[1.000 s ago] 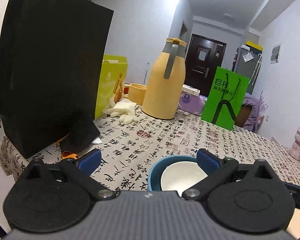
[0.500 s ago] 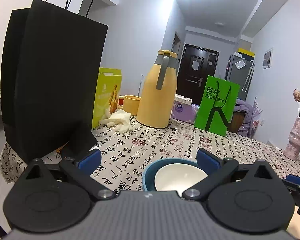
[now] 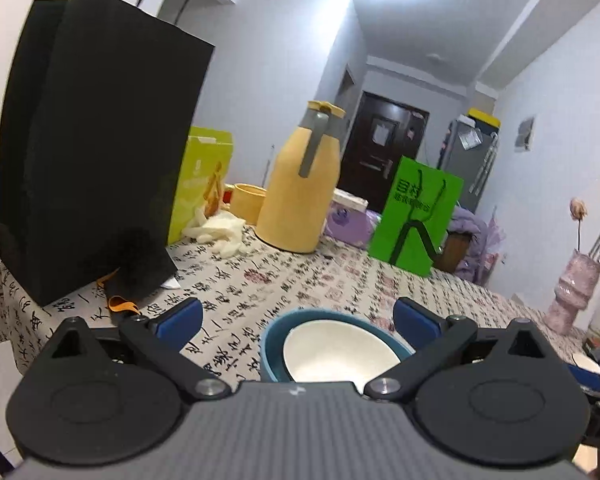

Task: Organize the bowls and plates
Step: 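Withdraw both open grippers upward from the stacked bowls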

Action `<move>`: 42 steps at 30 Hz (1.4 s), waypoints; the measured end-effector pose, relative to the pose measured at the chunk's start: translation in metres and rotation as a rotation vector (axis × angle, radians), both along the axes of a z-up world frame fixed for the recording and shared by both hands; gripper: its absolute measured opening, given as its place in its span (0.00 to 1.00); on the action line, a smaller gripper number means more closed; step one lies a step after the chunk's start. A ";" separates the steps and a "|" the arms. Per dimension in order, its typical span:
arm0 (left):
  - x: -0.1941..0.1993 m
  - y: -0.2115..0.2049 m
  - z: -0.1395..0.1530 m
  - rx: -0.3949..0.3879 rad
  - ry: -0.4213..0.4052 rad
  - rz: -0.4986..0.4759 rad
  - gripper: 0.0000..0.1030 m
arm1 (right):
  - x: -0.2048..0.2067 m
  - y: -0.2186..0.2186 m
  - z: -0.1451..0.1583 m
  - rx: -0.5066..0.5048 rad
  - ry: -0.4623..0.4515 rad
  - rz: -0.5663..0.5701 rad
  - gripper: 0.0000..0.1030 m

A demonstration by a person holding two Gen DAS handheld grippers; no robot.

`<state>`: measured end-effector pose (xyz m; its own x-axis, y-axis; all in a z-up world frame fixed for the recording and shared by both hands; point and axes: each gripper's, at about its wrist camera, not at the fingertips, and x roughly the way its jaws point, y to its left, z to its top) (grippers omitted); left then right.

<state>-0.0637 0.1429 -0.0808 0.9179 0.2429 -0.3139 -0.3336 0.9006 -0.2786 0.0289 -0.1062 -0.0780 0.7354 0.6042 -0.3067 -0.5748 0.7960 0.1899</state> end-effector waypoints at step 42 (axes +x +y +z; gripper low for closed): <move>0.014 -0.087 0.018 0.211 0.062 -0.115 1.00 | -0.001 -0.090 -0.002 0.019 0.026 -0.092 1.00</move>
